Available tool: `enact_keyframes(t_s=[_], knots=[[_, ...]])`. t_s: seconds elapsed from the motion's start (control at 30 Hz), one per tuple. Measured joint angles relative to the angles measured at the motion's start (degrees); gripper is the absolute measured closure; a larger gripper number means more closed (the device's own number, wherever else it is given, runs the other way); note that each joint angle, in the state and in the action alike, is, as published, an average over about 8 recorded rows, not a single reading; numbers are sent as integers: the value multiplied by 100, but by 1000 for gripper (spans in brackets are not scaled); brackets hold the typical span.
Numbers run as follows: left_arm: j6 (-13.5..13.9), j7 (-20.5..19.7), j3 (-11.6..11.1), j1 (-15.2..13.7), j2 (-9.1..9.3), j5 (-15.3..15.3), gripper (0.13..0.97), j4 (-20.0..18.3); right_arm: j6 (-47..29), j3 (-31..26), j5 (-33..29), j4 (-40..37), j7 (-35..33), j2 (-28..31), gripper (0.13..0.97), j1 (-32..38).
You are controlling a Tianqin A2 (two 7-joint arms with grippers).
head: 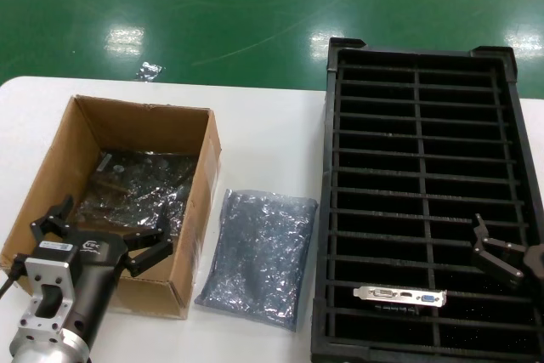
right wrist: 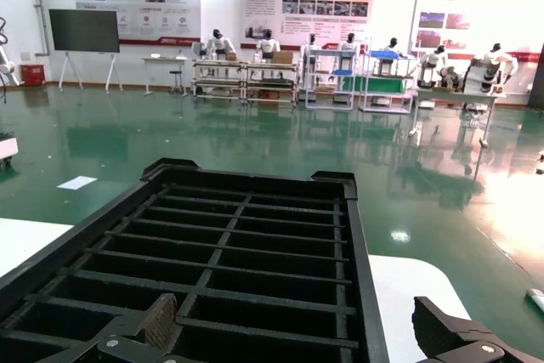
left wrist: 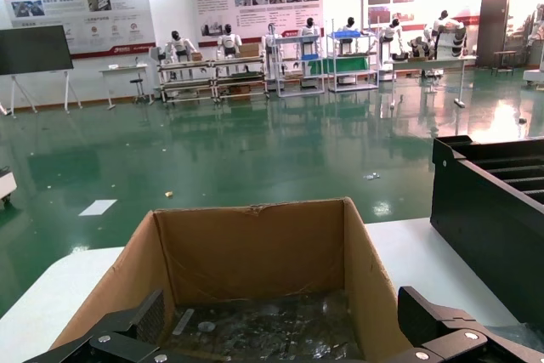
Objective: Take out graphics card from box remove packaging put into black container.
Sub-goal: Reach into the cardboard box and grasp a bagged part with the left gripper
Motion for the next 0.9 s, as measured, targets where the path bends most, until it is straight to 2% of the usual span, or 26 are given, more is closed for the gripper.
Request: enact_keyframes(t_s=[0.4, 0.53, 0.6, 0.67, 0.8, 0.9], knots=[[-1, 0, 1, 0, -1, 0, 132, 0, 0, 0, 0, 0, 0, 0, 129, 0], [-37, -15, 34, -9, -61, -26, 132, -12, 0, 0, 0, 0, 0, 0, 129, 0], [-85, -32, 90, -41, -178, -71, 132, -29, 0, 0, 0, 0, 0, 0, 129, 0], [-130, -37, 166, -124, -375, -103, 132, -40, 0, 0, 0, 0, 0, 0, 129, 0], [-132, 19, 358, -476, -931, -41, 132, 35, 0, 0, 0, 0, 0, 0, 129, 0], [70, 139, 522, -935, -1366, 269, 132, 262, 0, 0, 0, 0, 0, 0, 129, 0]])
